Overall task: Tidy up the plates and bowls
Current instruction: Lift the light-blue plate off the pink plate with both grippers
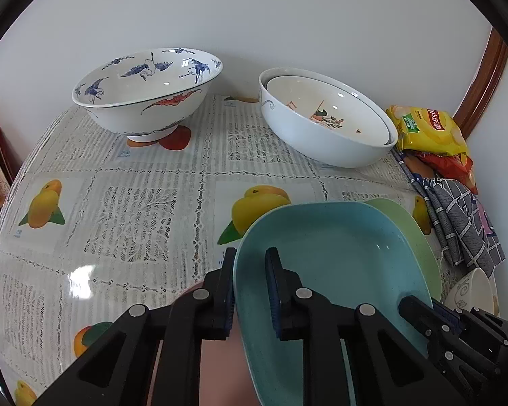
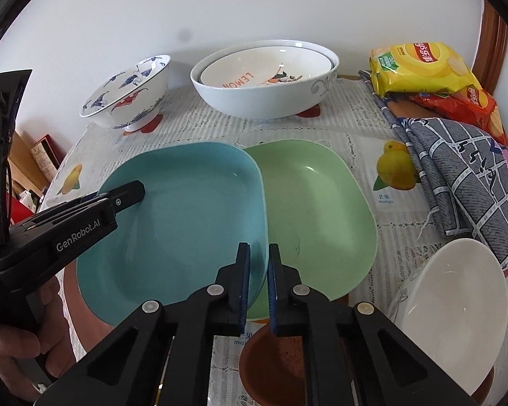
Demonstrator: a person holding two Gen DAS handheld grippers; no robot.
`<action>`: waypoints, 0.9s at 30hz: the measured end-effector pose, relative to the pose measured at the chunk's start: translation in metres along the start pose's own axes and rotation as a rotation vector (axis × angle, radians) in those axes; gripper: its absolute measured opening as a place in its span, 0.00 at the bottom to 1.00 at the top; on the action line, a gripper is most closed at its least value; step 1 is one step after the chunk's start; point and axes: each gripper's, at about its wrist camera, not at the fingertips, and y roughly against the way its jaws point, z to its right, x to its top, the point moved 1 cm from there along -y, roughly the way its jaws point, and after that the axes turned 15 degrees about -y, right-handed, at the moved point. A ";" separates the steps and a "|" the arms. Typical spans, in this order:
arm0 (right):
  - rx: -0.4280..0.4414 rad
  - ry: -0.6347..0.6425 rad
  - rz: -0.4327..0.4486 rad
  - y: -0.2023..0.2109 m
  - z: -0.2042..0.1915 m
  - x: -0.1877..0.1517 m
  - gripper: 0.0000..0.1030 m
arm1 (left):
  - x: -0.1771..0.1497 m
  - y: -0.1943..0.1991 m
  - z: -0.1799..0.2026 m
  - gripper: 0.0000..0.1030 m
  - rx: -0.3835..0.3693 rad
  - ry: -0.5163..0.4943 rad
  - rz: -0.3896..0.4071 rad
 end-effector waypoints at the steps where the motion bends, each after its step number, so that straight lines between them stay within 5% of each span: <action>1: -0.005 0.000 0.004 0.000 0.000 0.000 0.08 | -0.001 0.002 0.000 0.13 -0.003 0.004 0.002; 27: 0.035 -0.030 0.168 0.127 0.012 -0.027 0.07 | -0.026 0.115 0.034 0.12 -0.054 0.010 0.135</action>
